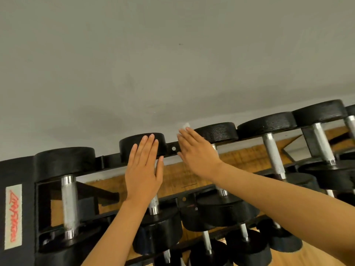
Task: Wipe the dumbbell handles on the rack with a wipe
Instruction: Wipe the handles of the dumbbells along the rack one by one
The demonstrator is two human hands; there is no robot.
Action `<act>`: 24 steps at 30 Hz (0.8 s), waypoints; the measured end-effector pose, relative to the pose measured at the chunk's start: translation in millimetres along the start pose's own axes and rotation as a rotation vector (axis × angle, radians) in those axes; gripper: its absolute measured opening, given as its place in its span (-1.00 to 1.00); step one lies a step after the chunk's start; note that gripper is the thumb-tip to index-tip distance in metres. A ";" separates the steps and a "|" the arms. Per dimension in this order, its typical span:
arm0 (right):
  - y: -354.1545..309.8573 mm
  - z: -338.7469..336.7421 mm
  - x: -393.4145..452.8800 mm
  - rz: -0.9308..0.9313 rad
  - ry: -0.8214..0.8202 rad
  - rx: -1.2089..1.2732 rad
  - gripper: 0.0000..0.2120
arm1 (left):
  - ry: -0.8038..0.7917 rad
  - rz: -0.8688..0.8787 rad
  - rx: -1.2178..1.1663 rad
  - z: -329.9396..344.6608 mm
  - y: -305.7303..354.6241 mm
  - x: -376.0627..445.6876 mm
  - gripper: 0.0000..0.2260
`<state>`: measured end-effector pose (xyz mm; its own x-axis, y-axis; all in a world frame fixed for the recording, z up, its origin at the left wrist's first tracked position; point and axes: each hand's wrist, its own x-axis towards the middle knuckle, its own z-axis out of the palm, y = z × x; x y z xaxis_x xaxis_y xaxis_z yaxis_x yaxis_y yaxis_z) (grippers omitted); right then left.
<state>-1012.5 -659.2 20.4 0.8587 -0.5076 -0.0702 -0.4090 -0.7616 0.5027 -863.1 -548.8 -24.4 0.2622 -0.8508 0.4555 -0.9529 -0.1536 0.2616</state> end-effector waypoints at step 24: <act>44.9 25.0 -31.4 0.064 0.438 0.420 -0.55 | -0.052 -0.065 0.076 -3.3 12.0 0.7 -0.52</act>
<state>-1065.5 -687.5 23.6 0.8391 -0.4126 0.3546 -0.4741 -0.8742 0.1047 -873.9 -549.6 -18.1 0.3179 -0.8623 0.3942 -0.9433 -0.2458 0.2231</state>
